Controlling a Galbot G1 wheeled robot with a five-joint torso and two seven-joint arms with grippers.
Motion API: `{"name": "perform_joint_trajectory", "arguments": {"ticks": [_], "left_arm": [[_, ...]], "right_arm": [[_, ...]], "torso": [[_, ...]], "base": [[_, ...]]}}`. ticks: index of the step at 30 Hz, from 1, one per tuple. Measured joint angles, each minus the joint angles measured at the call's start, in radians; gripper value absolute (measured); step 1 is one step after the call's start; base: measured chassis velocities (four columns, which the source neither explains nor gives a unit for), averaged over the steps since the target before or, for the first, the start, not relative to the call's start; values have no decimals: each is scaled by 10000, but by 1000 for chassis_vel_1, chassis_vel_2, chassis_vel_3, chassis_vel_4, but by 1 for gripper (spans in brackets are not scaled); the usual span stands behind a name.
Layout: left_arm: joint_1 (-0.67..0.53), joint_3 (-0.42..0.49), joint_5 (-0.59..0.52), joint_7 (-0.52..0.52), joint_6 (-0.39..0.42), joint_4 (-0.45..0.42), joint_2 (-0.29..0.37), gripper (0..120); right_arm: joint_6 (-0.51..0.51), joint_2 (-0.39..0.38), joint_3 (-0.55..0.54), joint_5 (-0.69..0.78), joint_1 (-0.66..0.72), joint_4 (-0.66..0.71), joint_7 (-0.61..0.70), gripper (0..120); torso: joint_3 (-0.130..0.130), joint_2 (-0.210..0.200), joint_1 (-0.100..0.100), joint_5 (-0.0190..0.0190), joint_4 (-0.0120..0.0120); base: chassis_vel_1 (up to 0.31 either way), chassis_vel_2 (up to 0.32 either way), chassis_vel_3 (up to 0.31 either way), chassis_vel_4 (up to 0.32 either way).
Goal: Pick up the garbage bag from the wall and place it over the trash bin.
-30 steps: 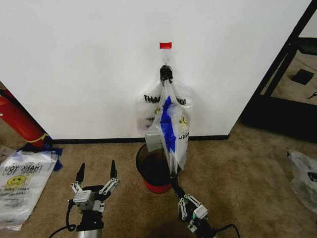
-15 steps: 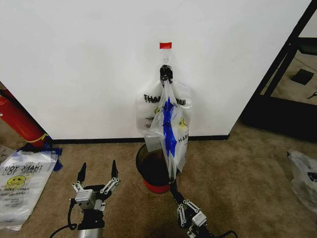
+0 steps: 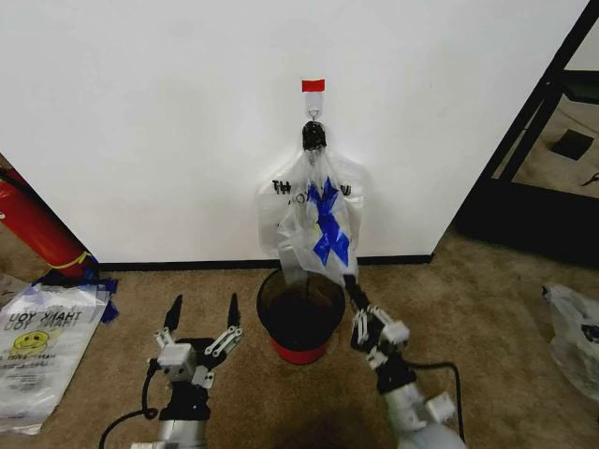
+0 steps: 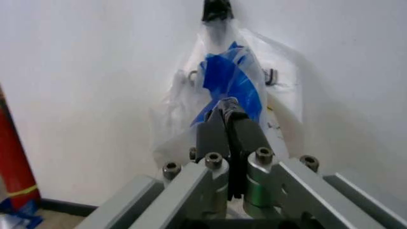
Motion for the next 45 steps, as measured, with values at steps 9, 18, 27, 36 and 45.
{"name": "perform_joint_trajectory", "arguments": {"ticks": [9,18,27,36,45], "left_arm": [[-3396,1561,-3906,2,2702,-865,3160,100],[-8355,3803,-6567,195,3732,556,4089,100],[-10388,5727,-7627,66,4236,1962,3843,96],[-11628,6764,-7660,38,4336,3288,3354,94],[-11667,6844,-6906,-144,4533,3854,3313,64]], "right_arm": [[-154,92,-47,-380,16,-104,97,0],[-29,253,24,-675,-270,-79,5,0],[101,252,113,-758,-463,1,-62,0],[217,206,158,-792,-610,79,-136,0],[280,118,162,-773,-651,142,-193,0]], "torso": [[0,0,1,0,-4],[0,-1,1,1,-2],[-1,-1,-1,0,3],[-1,-1,0,0,-3],[-1,0,-1,1,1]], "base": [[0,0,0,0],[0,0,0,0],[0,0,0,0],[0,0,0,0],[0,0,0,0]]}}
